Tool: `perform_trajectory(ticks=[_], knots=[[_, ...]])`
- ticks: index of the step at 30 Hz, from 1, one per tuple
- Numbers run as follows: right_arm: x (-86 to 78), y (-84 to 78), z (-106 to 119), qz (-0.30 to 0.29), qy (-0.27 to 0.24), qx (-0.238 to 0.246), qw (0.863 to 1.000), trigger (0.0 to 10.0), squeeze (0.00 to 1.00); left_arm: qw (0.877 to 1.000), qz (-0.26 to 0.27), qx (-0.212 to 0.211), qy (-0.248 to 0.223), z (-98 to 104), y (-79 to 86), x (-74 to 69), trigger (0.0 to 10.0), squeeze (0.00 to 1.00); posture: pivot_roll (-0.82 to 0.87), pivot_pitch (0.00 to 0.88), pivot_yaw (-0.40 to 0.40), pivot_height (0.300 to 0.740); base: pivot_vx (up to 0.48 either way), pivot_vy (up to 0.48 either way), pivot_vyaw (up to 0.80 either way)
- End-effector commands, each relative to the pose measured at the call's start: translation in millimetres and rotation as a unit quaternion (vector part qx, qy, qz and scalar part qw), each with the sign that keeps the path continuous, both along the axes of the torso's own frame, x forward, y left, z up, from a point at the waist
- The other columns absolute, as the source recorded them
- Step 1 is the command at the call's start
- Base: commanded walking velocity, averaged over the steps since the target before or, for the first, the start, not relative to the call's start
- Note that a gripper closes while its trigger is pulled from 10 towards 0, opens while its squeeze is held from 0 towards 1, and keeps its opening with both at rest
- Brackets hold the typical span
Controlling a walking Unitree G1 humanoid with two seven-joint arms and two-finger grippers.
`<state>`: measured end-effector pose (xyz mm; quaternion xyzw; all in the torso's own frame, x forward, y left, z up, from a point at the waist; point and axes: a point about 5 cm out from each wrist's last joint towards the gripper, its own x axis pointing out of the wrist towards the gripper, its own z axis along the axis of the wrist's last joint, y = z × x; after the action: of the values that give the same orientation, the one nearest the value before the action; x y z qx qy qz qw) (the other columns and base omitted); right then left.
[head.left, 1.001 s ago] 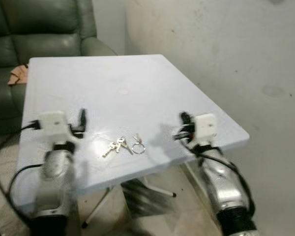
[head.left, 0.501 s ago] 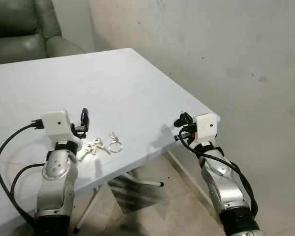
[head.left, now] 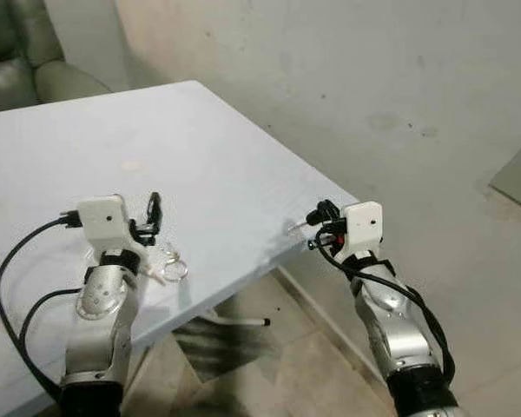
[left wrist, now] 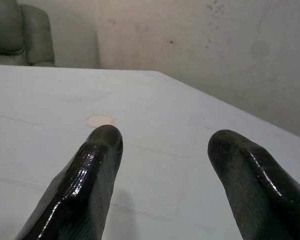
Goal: Hang keys on a hook
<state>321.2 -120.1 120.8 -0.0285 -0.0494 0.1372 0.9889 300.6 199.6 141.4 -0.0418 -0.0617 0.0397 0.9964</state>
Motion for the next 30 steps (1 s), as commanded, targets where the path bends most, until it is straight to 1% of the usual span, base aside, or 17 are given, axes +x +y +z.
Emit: perform_trajectory(ticks=[1,30], knots=[[1.6,-8.8,4.1,-0.015,-0.005,-0.003,1.000,10.0,0.00,1.000,-0.006,-0.011,-0.004,1.4,-7.4,0.2,10.0,0.00,-0.03,0.000,-0.052,0.740,0.000,0.000,-0.72],[2.2,-10.8,4.7,-0.019,-0.002,-0.001,1.000,10.0,0.00,1.000,0.004,0.001,-0.001,1.4,-3.9,-2.1,10.0,0.00,-0.03,0.000,-0.057,0.740,0.000,0.000,-0.71]])
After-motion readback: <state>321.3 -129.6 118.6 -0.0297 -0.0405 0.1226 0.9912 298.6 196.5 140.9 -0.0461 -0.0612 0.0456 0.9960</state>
